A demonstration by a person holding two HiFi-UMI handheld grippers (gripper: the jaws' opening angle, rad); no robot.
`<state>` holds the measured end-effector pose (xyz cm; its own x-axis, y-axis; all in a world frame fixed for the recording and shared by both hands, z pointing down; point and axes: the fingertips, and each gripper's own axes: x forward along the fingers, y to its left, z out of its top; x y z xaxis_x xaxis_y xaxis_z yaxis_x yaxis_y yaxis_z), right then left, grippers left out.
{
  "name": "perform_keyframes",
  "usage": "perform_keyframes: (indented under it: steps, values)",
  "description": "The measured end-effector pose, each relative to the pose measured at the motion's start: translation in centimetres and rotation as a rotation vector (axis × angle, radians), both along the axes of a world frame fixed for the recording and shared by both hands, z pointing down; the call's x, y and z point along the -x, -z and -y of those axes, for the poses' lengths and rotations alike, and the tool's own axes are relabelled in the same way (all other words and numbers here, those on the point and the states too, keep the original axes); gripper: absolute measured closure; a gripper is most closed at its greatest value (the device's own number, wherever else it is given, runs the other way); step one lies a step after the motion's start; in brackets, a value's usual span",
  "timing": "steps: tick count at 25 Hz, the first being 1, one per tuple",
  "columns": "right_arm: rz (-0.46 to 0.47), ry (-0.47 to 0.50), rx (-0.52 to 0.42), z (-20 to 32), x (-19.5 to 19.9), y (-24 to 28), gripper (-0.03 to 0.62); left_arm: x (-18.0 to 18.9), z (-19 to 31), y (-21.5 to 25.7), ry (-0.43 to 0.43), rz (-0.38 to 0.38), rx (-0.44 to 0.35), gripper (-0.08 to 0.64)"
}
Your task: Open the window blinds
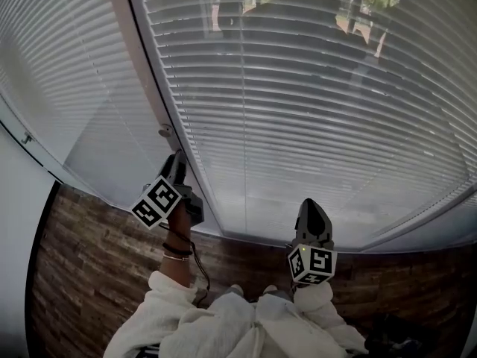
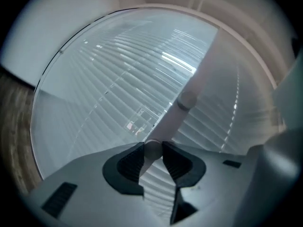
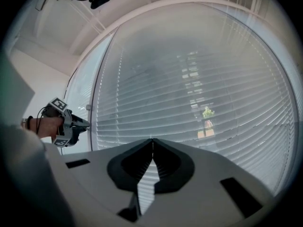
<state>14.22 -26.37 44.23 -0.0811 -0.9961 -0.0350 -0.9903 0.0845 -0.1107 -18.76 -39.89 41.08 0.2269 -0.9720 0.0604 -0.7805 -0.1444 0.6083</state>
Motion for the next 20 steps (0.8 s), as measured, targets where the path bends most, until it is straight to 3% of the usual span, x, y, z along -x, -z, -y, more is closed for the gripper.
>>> perform_keyframes:
  steps: [5, 12, 17, 20]
  values:
    - [-0.011, 0.016, -0.004, 0.2, 1.0, 0.4, 0.58, 0.0, -0.3, 0.9, 0.002, 0.447, -0.005, 0.437]
    - [-0.006, -0.002, -0.01, 0.2, 0.3, -0.3, 0.58, -0.4, -0.3, -0.2, -0.023, 1.003, -0.044, 0.437]
    - [-0.003, -0.019, -0.016, 0.1, -0.7, -0.3, 0.581, -1.1, -0.5, -0.6, -0.06, 1.362, -0.094, 0.437]
    - [0.001, -0.022, -0.009, 0.1, -1.1, -0.4, 0.58, -1.4, -0.6, -0.6, -0.102, 1.52, -0.107, 0.437]
